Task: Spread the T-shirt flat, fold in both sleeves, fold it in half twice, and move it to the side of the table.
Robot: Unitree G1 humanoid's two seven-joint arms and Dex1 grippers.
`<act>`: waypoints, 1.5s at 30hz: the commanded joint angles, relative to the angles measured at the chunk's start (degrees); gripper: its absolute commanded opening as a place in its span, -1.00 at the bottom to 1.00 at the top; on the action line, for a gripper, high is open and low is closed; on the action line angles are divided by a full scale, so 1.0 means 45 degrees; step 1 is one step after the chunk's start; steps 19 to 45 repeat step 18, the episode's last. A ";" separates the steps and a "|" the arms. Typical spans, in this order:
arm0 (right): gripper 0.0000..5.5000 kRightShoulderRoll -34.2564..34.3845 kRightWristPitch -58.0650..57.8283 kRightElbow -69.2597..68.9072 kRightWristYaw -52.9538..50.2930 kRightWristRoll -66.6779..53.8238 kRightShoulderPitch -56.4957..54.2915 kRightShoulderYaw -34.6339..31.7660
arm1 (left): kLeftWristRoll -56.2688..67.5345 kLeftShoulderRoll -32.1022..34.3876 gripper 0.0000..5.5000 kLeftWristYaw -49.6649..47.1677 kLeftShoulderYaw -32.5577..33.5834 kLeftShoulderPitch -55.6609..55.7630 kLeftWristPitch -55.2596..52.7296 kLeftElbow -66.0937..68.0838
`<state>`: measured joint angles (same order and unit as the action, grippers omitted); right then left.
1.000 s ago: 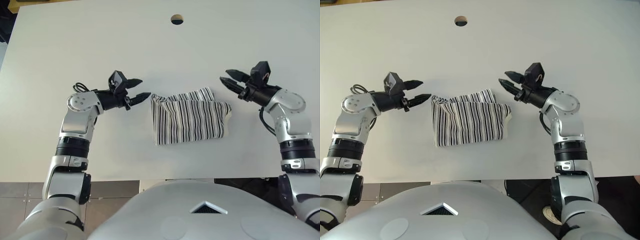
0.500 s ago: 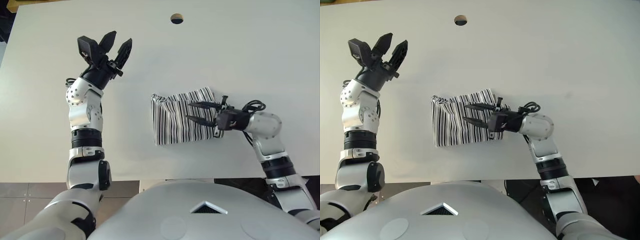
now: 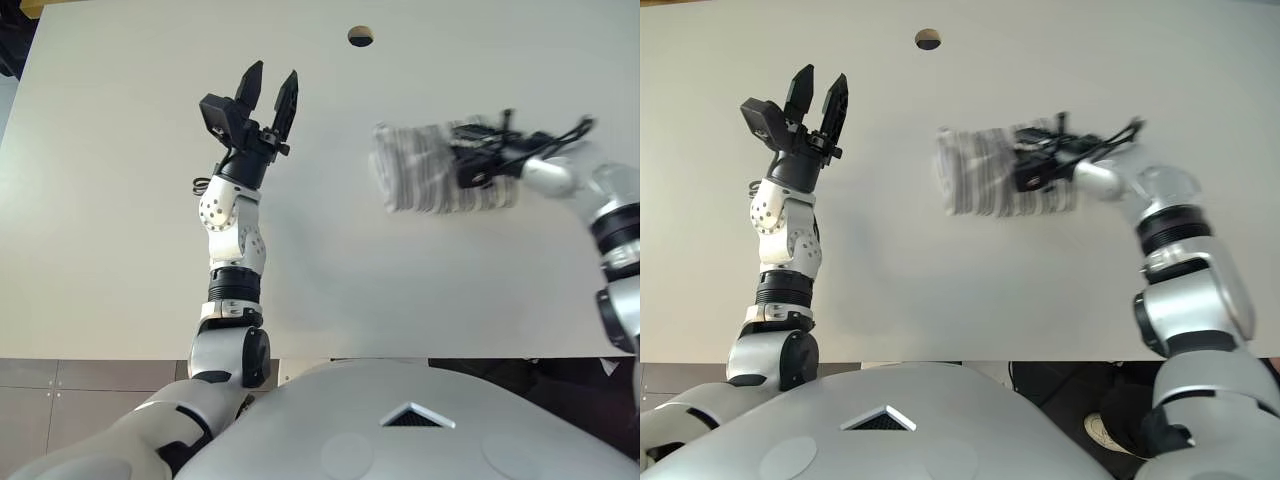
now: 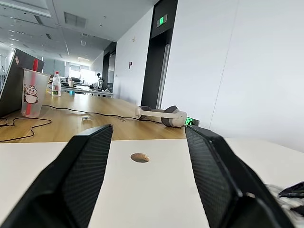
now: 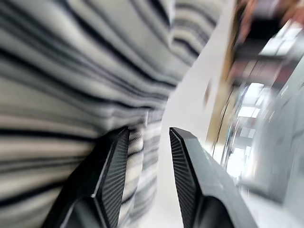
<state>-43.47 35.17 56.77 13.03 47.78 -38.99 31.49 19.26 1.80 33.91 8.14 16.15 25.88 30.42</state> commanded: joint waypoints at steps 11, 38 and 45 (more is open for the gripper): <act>-0.43 -0.0138 -0.2676 0.2268 -0.6358 0.0506 -0.1490 -0.0375 | 0.1816 0.0113 0.03 0.1028 0.1869 0.1659 0.0084 0.3443; -0.43 0.0117 -0.6558 -0.5011 -0.7451 -0.0111 -0.0294 -0.2610 | 0.0386 0.0607 0.03 -0.1354 0.1784 0.3279 0.0431 0.3222; -0.43 0.0117 -0.6558 -0.5011 -0.7451 -0.0111 -0.0294 -0.2610 | 0.0386 0.0607 0.03 -0.1354 0.1784 0.3279 0.0431 0.3222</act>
